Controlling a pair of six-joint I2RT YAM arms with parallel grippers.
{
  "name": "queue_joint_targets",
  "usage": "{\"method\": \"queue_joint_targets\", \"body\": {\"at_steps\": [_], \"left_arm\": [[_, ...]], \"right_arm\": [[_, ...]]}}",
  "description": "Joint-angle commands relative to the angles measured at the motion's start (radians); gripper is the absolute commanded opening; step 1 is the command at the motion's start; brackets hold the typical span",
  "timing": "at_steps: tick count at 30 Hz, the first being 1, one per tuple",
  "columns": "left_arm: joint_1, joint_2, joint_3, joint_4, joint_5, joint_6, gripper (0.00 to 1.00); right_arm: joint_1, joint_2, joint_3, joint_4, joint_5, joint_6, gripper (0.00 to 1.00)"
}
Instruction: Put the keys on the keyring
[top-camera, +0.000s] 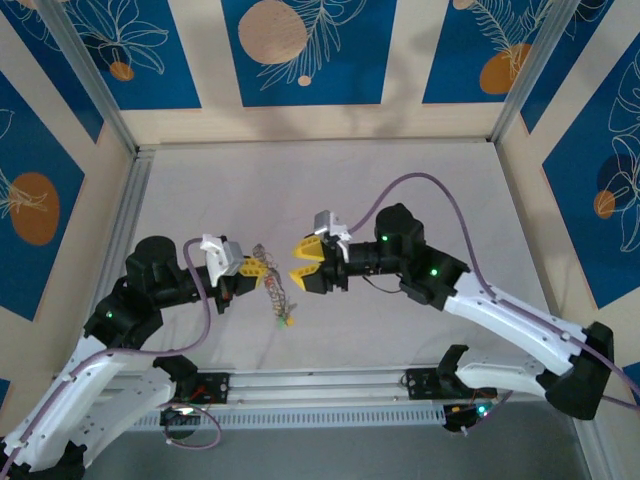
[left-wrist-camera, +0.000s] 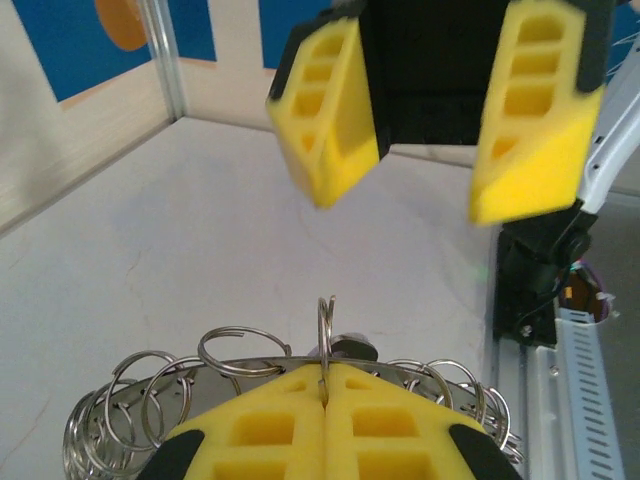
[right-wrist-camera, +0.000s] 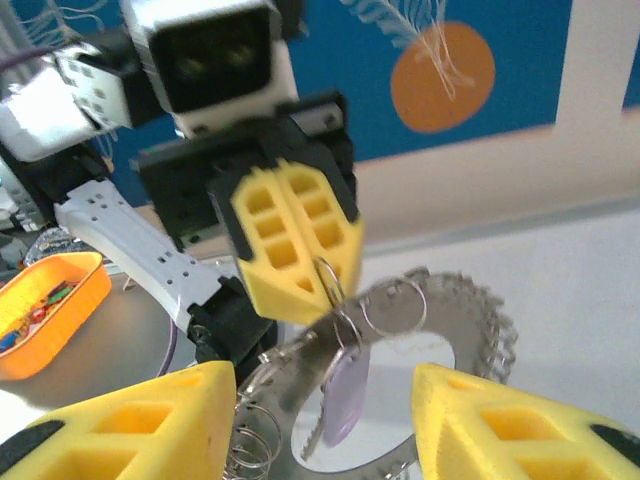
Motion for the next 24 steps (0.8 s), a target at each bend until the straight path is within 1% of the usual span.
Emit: {"method": "queue_joint_targets", "body": {"at_steps": [1, 4, 10, 15, 20, 24], "left_arm": [[-0.013, -0.001, 0.050, 0.118, 0.119, -0.046, 0.00], [-0.017, 0.003, 0.057, 0.144, 0.171, -0.074, 0.00], [-0.023, 0.012, 0.079, 0.133, 0.218, -0.083, 0.00], [-0.026, 0.029, 0.088, 0.116, 0.227, -0.069, 0.00], [-0.028, 0.037, 0.088, 0.113, 0.229, -0.062, 0.00], [-0.030, 0.040, 0.088, 0.103, 0.225, -0.057, 0.00]], "right_arm": [[0.006, -0.001, 0.006, 0.018, -0.065, -0.088, 0.52], [0.014, 0.015, 0.023, 0.030, -0.128, -0.133, 0.52], [0.017, 0.037, 0.030, 0.078, -0.144, -0.180, 0.52], [0.026, 0.045, 0.031, 0.129, -0.190, -0.193, 0.50], [0.029, 0.062, 0.042, 0.135, -0.195, -0.185, 0.44], [0.034, 0.075, 0.049, 0.152, -0.198, -0.178, 0.36]]}}
